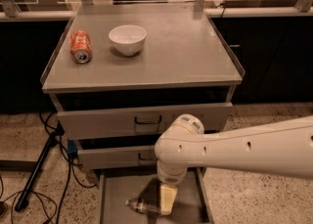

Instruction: Pick water bottle from bottom drawer and place on counter

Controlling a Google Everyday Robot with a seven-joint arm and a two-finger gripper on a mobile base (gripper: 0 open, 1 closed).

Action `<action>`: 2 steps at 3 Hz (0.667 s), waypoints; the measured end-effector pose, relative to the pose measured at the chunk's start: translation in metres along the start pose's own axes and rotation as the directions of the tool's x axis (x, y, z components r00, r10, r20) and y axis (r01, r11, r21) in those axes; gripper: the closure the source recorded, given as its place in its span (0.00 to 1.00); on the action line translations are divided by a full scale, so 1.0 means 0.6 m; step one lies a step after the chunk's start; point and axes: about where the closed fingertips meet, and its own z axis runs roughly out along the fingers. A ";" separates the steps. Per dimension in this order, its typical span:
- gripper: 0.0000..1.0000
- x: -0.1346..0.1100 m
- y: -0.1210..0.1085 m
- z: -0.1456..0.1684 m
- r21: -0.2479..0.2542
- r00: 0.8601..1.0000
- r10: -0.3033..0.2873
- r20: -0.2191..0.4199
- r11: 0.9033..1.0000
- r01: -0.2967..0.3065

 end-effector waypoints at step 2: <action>0.00 -0.038 0.018 0.137 -0.092 0.999 -0.017 0.042 0.996 0.021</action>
Offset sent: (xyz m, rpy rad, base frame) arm -0.0068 0.0366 -0.0954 0.0547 0.1031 0.0233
